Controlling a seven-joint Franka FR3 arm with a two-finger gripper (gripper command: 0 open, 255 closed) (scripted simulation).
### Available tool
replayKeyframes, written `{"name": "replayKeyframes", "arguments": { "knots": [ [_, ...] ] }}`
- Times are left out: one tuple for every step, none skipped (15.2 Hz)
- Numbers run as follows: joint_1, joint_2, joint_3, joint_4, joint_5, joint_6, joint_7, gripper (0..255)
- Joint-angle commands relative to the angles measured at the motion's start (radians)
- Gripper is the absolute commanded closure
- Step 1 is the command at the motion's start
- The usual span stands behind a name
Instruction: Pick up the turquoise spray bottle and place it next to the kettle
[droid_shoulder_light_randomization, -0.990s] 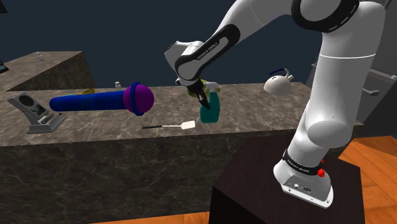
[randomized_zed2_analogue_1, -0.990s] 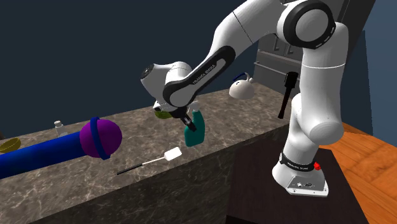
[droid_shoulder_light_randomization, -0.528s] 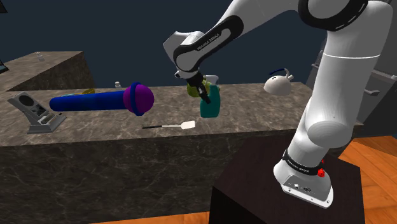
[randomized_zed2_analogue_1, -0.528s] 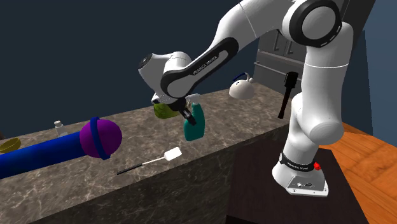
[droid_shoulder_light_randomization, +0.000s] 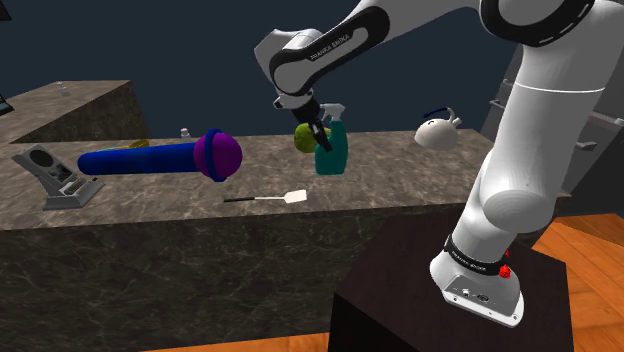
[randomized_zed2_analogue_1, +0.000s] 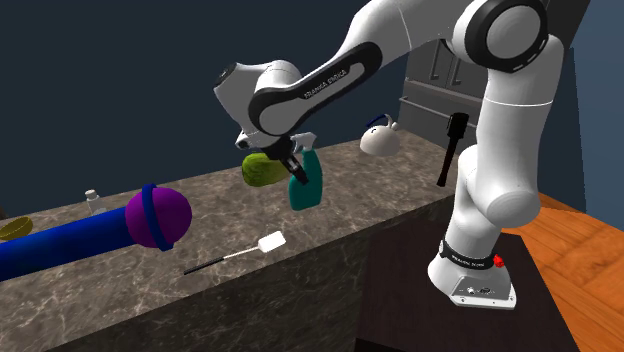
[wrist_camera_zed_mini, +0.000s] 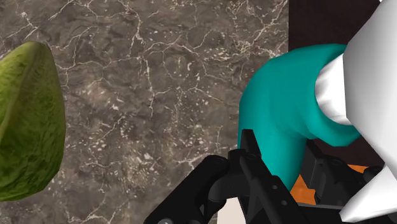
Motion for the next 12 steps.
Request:
{"name": "replayKeyframes", "arguments": {
  "knots": [
    [0.000, -0.010, 0.000, 0.017, 0.001, -0.026, -0.008, 255],
    [0.000, -0.014, 0.000, 0.026, 0.001, -0.038, -0.011, 255],
    [0.001, -0.018, 0.001, 0.034, 0.002, -0.050, -0.015, 255],
    [0.001, -0.022, 0.001, 0.043, 0.002, -0.062, -0.018, 255],
    [0.001, -0.025, 0.001, 0.052, 0.003, -0.075, -0.021, 255],
    [0.002, -0.029, 0.001, 0.061, 0.003, -0.087, -0.024, 255],
    [0.002, -0.032, 0.001, 0.071, 0.003, -0.099, -0.028, 255],
    [0.002, -0.035, 0.002, 0.081, 0.003, -0.111, -0.031, 255],
    [0.003, -0.037, 0.002, 0.090, 0.003, -0.124, -0.034, 255],
    [0.003, -0.040, 0.002, 0.101, 0.004, -0.136, -0.038, 255],
    [0.003, -0.042, 0.002, 0.111, 0.004, -0.148, -0.041, 255],
    [0.003, -0.045, 0.003, 0.122, 0.004, -0.161, -0.044, 255]
  ]
}}
